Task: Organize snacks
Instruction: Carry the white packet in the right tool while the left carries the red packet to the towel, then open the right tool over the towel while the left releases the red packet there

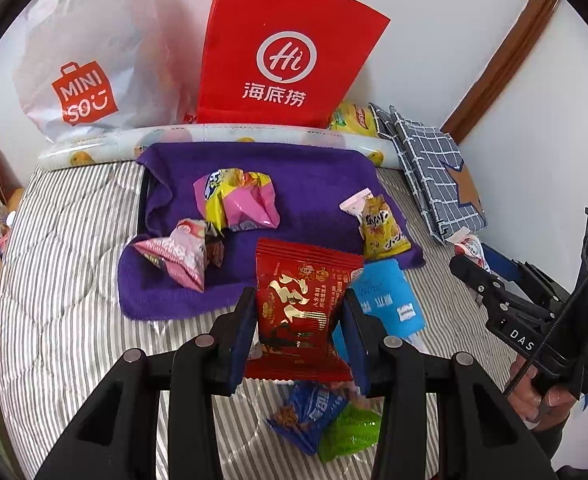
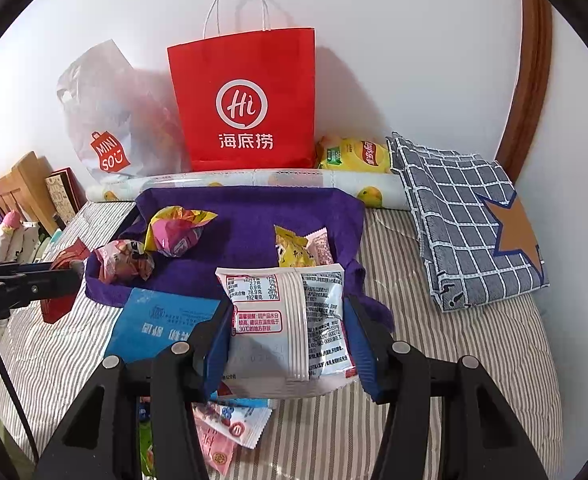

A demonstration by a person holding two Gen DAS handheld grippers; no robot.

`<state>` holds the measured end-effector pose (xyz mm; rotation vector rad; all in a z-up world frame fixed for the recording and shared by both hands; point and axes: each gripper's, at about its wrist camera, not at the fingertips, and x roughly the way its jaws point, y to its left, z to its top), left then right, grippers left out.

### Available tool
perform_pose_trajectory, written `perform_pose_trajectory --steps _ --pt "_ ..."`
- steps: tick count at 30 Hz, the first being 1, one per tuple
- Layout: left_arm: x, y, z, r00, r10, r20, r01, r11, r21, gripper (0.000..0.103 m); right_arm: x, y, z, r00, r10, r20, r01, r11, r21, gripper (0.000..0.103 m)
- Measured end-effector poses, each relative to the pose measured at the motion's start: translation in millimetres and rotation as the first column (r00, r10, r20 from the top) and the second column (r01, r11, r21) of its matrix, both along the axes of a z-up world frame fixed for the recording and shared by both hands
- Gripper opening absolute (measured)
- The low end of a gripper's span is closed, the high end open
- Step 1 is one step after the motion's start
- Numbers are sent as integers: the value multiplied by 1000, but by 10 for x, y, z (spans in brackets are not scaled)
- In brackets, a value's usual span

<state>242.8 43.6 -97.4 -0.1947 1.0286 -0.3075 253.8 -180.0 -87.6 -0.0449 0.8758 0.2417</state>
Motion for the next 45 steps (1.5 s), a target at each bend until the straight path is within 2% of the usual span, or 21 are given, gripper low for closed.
perform_pose_trajectory --steps 11,21,25,37,45 --pt "273 145 -44 999 36 -5 -36 999 13 41 260 -42 -16 1000 -2 17 2 1000 -8 51" --pt "572 299 -191 997 76 -31 -76 997 16 41 637 -171 -182 999 -37 7 37 999 -9 51" --pt "699 272 -262 997 63 -53 -63 998 6 41 839 -178 -260 999 -42 -2 42 999 1 51" --pt "963 165 -390 998 24 -54 -24 1000 -9 41 1331 -109 -472 998 -51 -30 51 999 -11 51" --pt "1045 91 -568 996 4 -86 -4 1000 -7 41 1438 -71 -654 997 -19 -80 19 1000 0 52"
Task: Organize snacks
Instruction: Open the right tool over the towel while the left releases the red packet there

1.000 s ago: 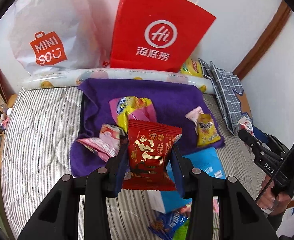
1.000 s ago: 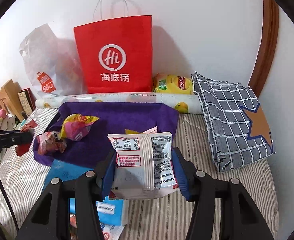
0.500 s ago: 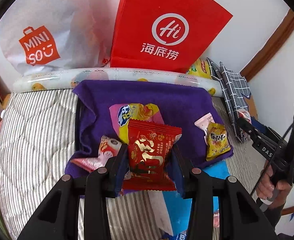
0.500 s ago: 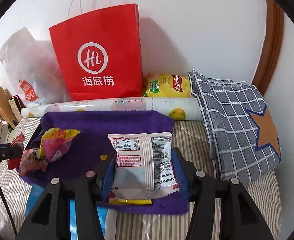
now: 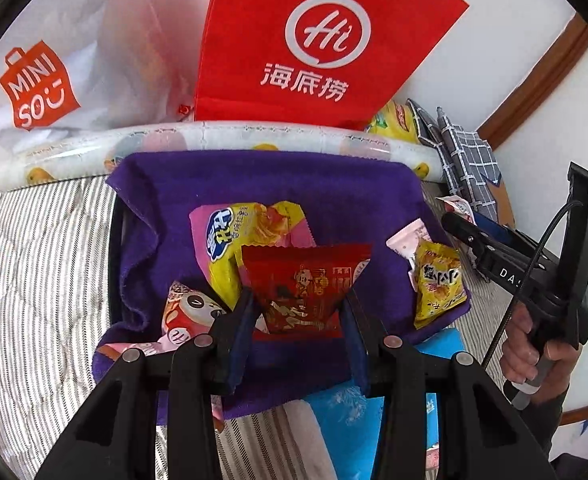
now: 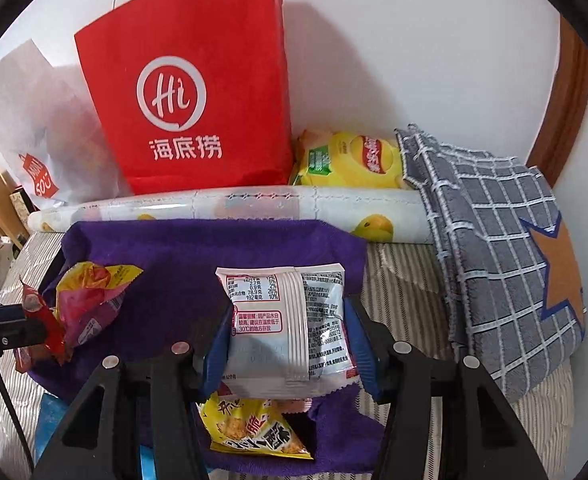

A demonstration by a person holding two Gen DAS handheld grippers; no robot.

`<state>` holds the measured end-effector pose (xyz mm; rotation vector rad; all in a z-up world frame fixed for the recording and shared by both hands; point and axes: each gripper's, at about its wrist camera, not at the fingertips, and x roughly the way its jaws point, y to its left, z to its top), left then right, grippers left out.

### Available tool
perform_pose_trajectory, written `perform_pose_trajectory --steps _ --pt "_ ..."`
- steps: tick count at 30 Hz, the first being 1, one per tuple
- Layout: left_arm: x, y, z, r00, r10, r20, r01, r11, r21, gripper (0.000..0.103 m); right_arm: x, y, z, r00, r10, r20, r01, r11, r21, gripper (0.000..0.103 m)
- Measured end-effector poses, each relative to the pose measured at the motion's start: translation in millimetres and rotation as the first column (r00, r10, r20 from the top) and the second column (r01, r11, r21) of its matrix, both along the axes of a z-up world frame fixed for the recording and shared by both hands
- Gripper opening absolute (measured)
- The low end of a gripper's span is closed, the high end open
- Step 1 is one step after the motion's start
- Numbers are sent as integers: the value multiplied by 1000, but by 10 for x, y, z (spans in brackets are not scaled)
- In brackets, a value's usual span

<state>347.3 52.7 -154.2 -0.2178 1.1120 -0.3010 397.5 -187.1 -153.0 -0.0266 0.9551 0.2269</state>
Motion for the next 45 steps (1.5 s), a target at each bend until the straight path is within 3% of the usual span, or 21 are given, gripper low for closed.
perform_pose_trajectory --steps 17,21,27,39,45 --pt "-17 -20 -119 999 4 -33 -3 1000 17 41 -19 30 -94 999 -5 -40 4 1000 -25 53" --pt "-38 -1 -114 999 7 -41 -7 1000 11 49 -67 1 -28 999 -15 -35 15 1000 -16 57" --pt "-169 -13 37 1000 4 -4 -4 1000 17 63 -215 38 173 1000 -15 1 15 1000 -27 58" --pt "-600 18 331 999 17 32 -18 999 35 65 -730 23 483 998 -32 46 33 999 -34 61" --pt "-914 19 516 996 25 83 -32 996 83 65 -1053 -65 609 995 -63 77 66 997 -36 64"
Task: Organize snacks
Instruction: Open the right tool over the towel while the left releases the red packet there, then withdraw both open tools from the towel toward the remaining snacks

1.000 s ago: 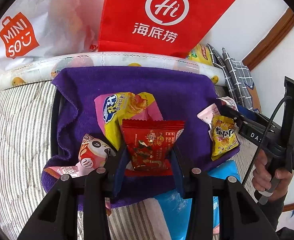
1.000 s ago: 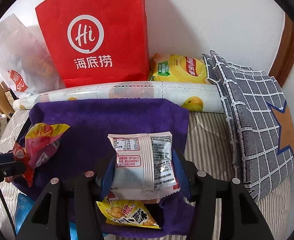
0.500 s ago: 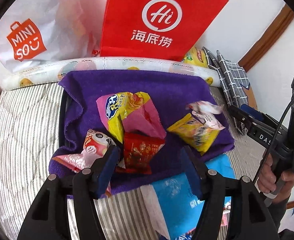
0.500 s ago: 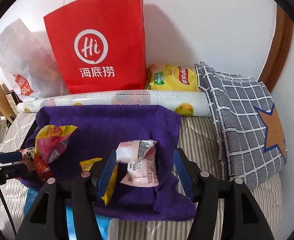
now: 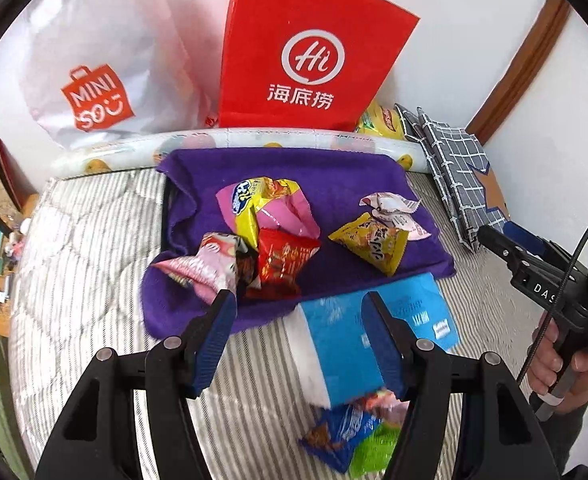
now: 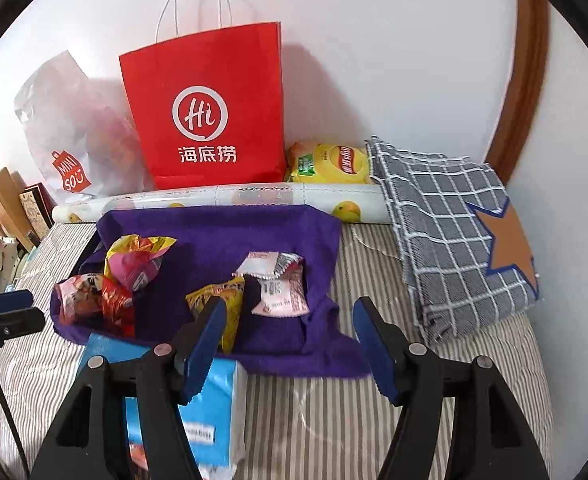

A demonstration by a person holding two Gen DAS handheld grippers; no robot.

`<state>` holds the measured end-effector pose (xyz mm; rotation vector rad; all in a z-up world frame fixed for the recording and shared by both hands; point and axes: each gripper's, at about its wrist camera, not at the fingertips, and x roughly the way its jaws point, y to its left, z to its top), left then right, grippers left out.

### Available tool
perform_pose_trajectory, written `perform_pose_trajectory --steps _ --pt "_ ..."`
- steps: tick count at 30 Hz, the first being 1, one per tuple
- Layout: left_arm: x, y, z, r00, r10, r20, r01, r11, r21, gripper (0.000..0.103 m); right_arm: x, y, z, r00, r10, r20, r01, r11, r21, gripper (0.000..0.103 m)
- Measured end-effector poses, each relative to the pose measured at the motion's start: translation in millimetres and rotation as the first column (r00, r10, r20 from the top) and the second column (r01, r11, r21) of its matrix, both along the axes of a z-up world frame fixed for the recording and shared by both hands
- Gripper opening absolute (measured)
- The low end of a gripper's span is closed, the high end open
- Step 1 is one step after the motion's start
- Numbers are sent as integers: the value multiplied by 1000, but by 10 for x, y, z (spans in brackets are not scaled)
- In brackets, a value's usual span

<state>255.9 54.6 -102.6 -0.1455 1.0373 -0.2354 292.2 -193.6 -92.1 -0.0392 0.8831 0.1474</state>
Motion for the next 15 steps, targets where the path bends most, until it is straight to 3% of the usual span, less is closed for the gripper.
perform_pose_trajectory --steps 5,9,15 --pt "-210 8 101 1000 17 22 -18 1000 12 65 -272 -96 85 999 -37 34 38 999 -6 64" --pt "-398 -25 177 998 35 54 -38 997 65 65 -479 -157 151 997 -56 51 57 998 -13 64" --pt "-615 -31 247 997 38 74 -43 997 67 66 -717 -206 188 997 -62 39 62 998 -3 64"
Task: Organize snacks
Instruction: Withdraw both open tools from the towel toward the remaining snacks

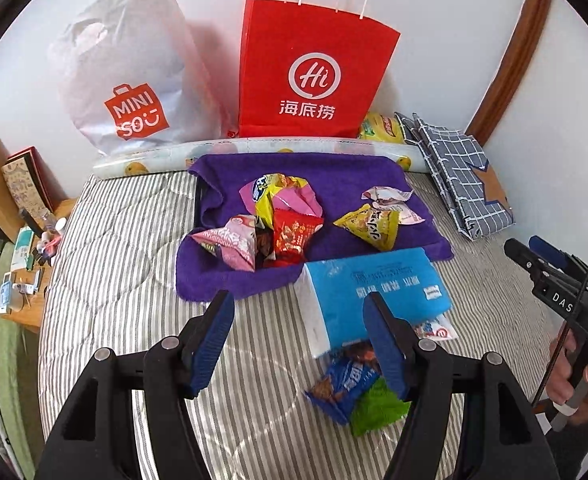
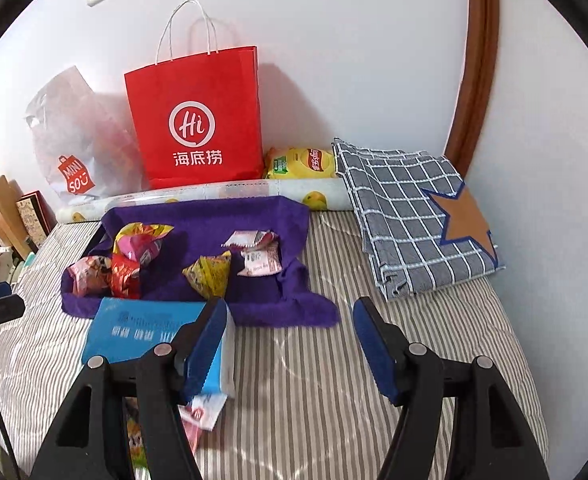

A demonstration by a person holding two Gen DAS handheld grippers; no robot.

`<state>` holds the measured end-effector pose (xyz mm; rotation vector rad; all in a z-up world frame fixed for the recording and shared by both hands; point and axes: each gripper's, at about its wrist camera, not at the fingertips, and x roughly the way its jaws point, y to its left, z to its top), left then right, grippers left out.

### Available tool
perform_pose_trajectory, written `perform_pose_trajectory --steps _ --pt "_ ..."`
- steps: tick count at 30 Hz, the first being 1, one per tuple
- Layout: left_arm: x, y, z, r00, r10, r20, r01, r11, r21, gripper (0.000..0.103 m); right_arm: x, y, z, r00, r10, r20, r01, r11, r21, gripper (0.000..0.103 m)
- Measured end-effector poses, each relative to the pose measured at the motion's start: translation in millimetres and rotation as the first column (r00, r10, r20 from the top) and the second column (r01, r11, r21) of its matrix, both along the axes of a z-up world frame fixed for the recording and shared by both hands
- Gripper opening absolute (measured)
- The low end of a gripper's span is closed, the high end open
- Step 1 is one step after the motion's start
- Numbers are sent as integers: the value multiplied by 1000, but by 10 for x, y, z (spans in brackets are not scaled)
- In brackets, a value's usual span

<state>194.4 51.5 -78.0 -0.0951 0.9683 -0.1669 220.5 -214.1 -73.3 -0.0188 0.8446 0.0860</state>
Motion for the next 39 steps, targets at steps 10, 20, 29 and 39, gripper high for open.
perform_pose_trajectory --steps 10,20,29,39 --pt "-265 -20 75 1000 8 21 -8 1000 13 66 -272 -24 -13 1000 9 -15 -9 1000 25 64" --pt "-403 -12 25 1000 9 23 -9 1000 18 67 -408 19 -110 999 9 -40 -8 999 38 64" --pt "-418 135 -187 999 35 -28 -35 999 -13 67 -444 209 -333 995 50 -88 -44 997 63 64" --pt "-379 312 -386 996 63 -69 -65 998 -26 67 -437 474 -781 976 101 -195 -85 992 89 64"
